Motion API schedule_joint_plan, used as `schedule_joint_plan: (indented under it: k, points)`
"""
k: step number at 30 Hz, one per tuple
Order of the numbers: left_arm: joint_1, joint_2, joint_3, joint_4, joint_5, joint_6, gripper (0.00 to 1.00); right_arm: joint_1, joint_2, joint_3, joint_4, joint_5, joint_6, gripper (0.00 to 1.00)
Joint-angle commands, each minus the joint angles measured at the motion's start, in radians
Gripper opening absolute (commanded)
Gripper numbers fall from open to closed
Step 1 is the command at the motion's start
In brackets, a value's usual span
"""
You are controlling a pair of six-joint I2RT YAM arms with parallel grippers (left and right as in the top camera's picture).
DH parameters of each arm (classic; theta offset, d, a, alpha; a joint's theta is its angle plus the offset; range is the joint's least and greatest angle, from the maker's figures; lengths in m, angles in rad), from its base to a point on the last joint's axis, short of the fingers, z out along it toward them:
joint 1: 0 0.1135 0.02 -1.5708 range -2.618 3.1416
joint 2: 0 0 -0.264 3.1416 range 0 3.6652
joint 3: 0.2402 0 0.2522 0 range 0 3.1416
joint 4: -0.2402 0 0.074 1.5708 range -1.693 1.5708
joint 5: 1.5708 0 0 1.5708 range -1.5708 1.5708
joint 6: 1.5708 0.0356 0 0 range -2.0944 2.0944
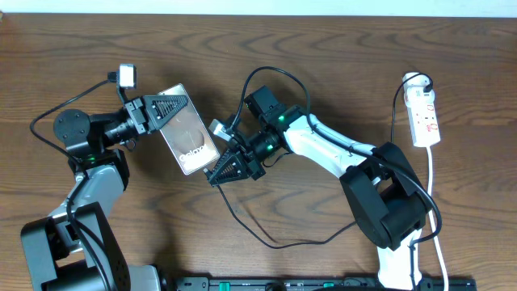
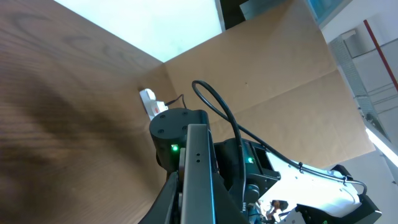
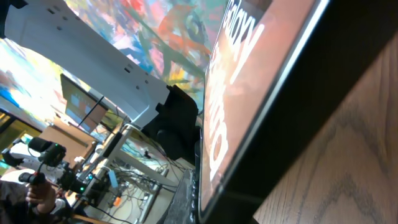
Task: Plug charger to phone and switch on socket
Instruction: 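Push the plug into the phone's bottom port with the right gripper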
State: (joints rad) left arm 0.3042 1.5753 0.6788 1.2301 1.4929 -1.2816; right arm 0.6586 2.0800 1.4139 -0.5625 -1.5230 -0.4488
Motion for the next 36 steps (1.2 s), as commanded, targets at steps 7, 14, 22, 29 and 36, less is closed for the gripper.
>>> schedule_joint_plan:
  k: [7, 14, 22, 29, 36]
  points:
    - [-0.009, -0.012, -0.006, 0.005, -0.008, 0.010, 0.07, 0.003, 0.011, 0.000, 0.005, -0.032, 0.006, 0.01]
    - [-0.010, -0.012, -0.022, 0.006, 0.003, 0.018, 0.07, 0.003, 0.011, 0.000, 0.010, -0.032, 0.007, 0.01]
    - [-0.010, -0.012, -0.024, 0.006, 0.000, 0.016, 0.07, 0.002, 0.011, 0.000, 0.010, -0.031, 0.007, 0.01]
    - [-0.010, -0.012, -0.024, 0.006, -0.020, -0.021, 0.07, 0.002, 0.011, 0.000, 0.010, -0.021, 0.019, 0.01]
    - [-0.009, -0.012, -0.024, 0.006, -0.019, -0.040, 0.08, 0.002, 0.011, 0.000, 0.010, -0.013, 0.030, 0.01]
